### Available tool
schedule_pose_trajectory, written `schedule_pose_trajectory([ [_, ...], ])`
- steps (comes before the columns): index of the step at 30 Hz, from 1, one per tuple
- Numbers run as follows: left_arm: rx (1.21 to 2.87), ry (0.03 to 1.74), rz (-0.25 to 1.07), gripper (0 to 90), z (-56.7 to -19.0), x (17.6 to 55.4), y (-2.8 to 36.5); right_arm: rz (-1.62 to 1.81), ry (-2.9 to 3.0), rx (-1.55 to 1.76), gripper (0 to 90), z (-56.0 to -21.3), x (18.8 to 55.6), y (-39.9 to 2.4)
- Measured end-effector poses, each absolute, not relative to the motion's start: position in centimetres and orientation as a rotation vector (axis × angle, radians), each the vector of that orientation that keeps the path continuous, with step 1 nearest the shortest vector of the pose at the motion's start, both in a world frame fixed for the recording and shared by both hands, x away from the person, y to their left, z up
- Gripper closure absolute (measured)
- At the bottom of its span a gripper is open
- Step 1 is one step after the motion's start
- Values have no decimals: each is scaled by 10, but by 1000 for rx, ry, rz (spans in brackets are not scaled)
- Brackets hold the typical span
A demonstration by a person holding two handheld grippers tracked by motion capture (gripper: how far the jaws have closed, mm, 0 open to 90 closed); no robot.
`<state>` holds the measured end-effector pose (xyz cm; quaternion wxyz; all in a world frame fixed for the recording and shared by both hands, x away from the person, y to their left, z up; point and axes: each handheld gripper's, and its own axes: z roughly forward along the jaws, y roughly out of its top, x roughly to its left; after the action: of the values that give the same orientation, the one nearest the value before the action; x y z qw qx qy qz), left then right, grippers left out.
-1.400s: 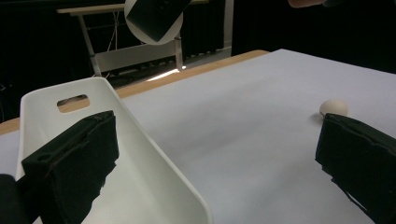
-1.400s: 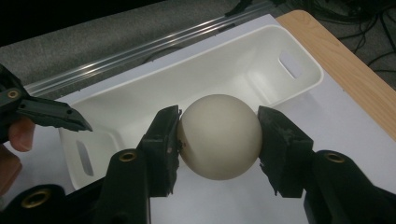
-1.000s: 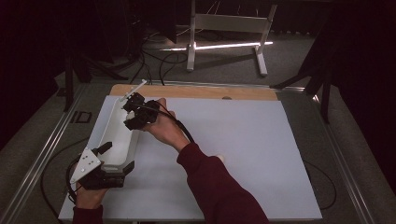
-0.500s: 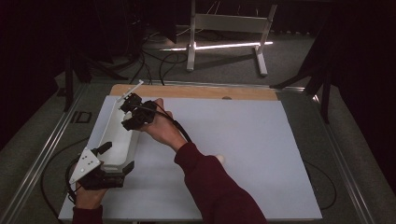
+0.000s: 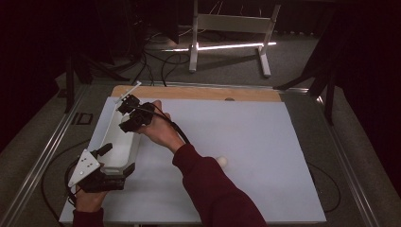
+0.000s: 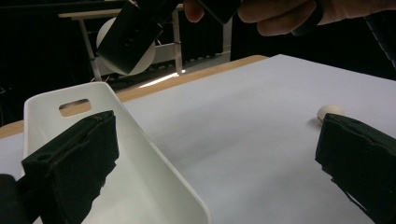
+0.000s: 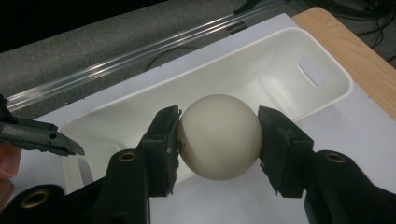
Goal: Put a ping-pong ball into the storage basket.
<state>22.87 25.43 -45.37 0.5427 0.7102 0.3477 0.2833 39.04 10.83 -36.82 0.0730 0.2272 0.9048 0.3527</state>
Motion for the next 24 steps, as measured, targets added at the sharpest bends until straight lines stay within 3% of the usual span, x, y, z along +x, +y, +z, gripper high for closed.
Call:
schedule_pose_trajectory([
  [24, 1688, 824, 672, 6, -453, 228, 255, 1052, 2718, 632, 497, -375, 382, 125],
])
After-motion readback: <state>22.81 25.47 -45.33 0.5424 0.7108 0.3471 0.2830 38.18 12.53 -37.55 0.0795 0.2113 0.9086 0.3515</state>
